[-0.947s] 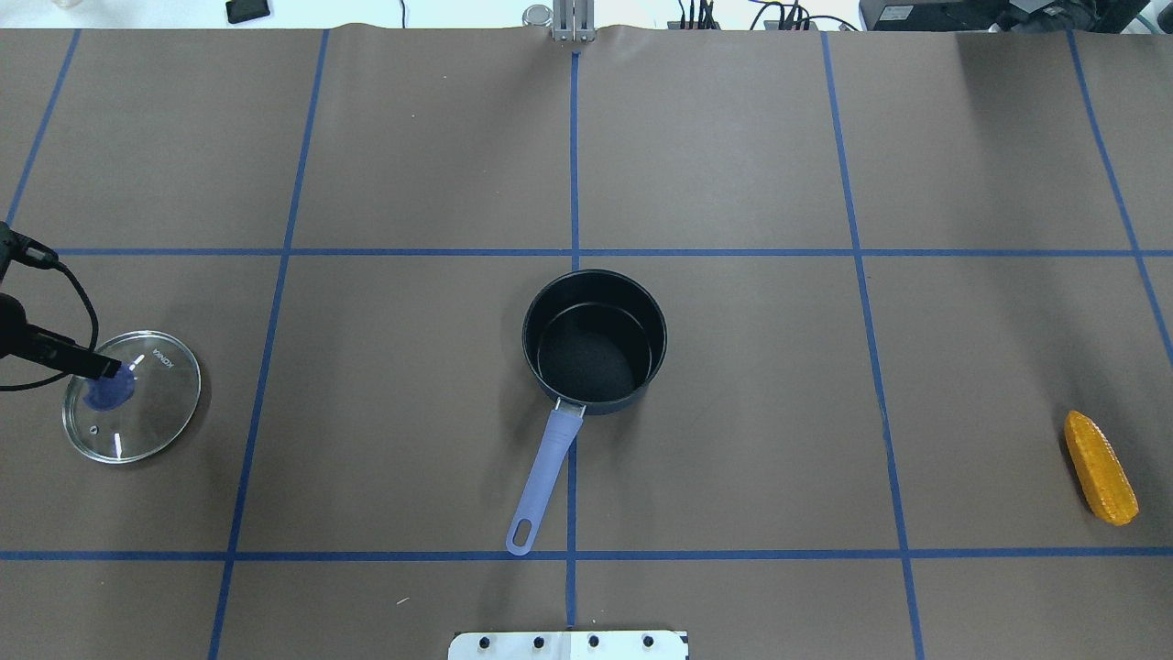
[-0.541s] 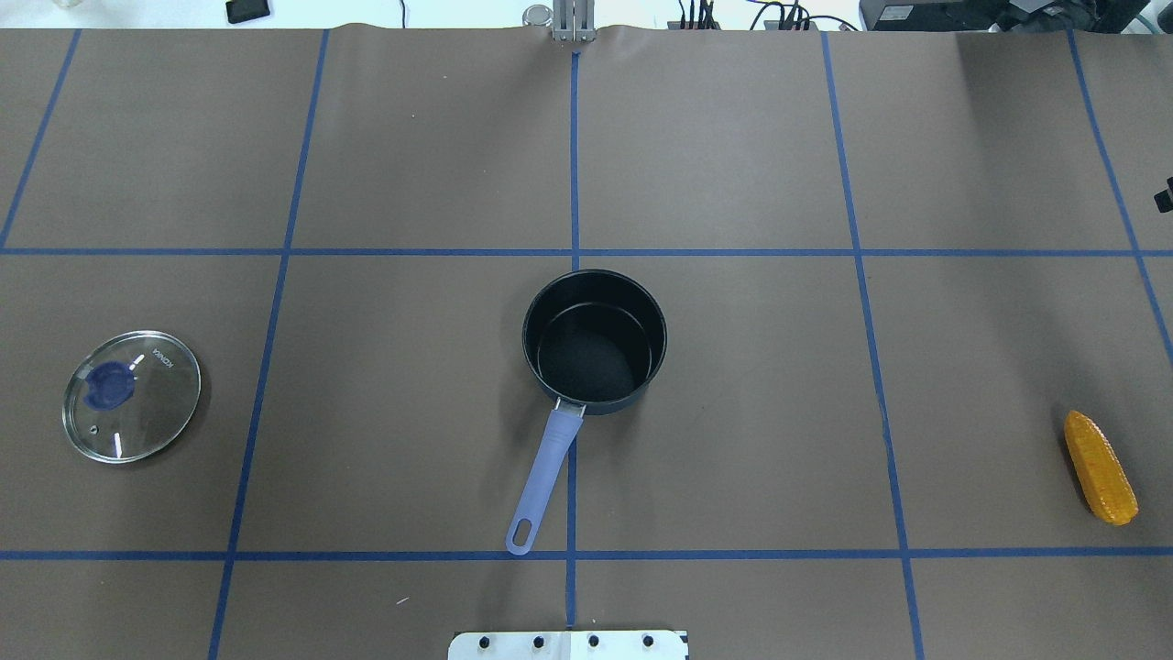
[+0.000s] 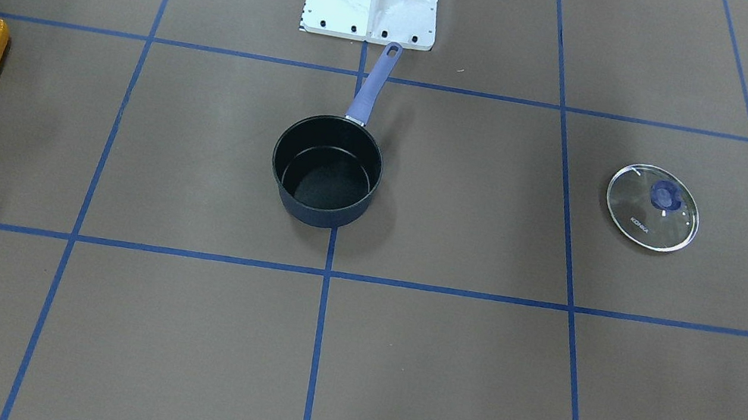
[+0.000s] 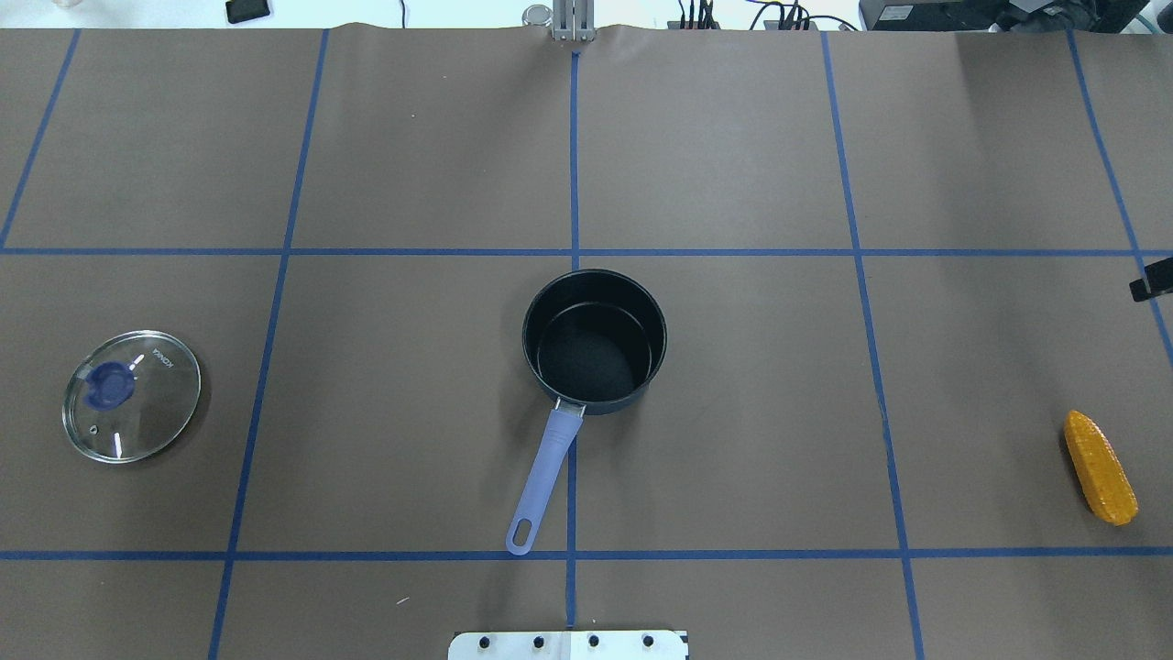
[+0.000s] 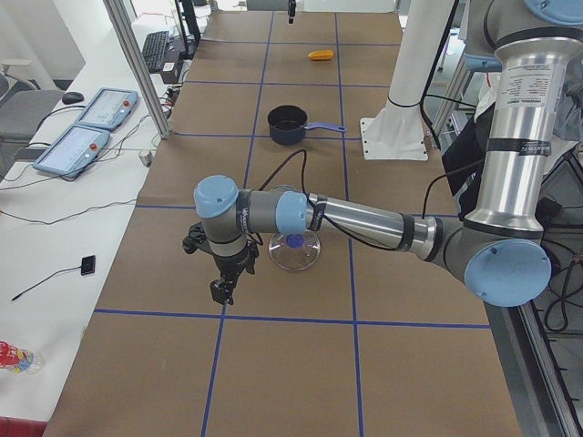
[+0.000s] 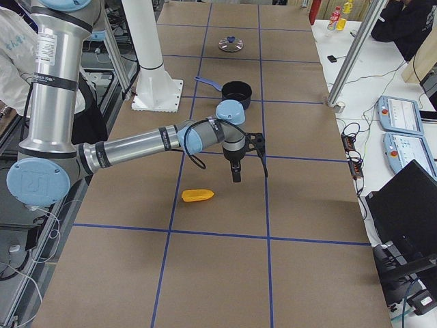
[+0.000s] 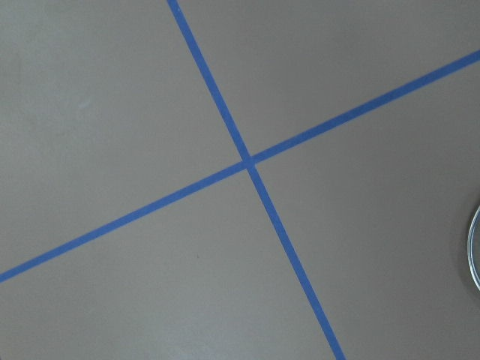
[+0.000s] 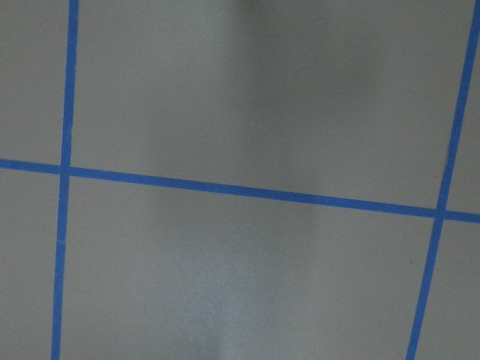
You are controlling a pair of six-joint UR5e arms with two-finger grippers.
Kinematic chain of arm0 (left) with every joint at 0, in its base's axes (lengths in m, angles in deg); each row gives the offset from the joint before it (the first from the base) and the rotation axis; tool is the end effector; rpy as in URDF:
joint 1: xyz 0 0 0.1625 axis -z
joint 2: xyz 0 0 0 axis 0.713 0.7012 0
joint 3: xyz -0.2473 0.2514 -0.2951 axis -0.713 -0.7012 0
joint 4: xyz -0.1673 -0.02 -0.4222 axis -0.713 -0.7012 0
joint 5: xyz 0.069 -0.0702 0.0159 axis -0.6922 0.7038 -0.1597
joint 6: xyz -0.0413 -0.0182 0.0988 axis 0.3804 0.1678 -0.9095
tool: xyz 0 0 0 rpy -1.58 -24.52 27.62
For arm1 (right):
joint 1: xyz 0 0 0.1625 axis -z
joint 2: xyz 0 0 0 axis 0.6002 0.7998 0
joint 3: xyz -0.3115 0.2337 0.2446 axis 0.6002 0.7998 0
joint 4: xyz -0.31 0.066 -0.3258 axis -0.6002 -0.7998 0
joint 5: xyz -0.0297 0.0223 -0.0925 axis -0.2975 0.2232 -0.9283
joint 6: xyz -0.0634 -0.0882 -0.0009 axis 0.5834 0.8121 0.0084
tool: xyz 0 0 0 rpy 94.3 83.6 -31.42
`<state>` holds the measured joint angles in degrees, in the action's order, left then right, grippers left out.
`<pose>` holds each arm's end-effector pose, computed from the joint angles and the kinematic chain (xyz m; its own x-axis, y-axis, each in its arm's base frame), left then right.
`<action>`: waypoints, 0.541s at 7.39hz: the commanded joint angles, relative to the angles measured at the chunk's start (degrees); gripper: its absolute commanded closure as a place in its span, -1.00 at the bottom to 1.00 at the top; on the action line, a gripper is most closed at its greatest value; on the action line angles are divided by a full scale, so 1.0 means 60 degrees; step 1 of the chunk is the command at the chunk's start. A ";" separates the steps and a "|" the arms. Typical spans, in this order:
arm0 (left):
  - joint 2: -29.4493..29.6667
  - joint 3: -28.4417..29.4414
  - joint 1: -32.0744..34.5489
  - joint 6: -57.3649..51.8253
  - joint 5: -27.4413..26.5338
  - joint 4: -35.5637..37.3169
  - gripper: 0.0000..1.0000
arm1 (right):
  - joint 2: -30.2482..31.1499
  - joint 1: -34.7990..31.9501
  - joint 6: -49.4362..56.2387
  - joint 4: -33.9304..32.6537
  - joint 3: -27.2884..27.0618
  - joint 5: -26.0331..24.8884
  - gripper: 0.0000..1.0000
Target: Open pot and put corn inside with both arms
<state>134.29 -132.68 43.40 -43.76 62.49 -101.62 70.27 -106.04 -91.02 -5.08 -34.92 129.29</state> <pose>-0.0531 -0.5620 0.6251 0.6921 0.4246 -0.5837 -0.3390 0.9051 0.2564 -0.0989 -0.4464 0.5417 0.7074 -0.0745 0.7029 -0.0350 0.9895 0.1401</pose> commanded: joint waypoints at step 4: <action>-0.0024 0.0087 0.0041 -0.0039 0.0240 0.0009 -0.98 | 0.2796 0.4489 -0.4400 0.5218 0.0528 -0.3210 -0.99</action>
<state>134.07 -132.16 43.72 -43.99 63.90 -101.49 85.62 -84.42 -114.51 20.87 -34.68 114.38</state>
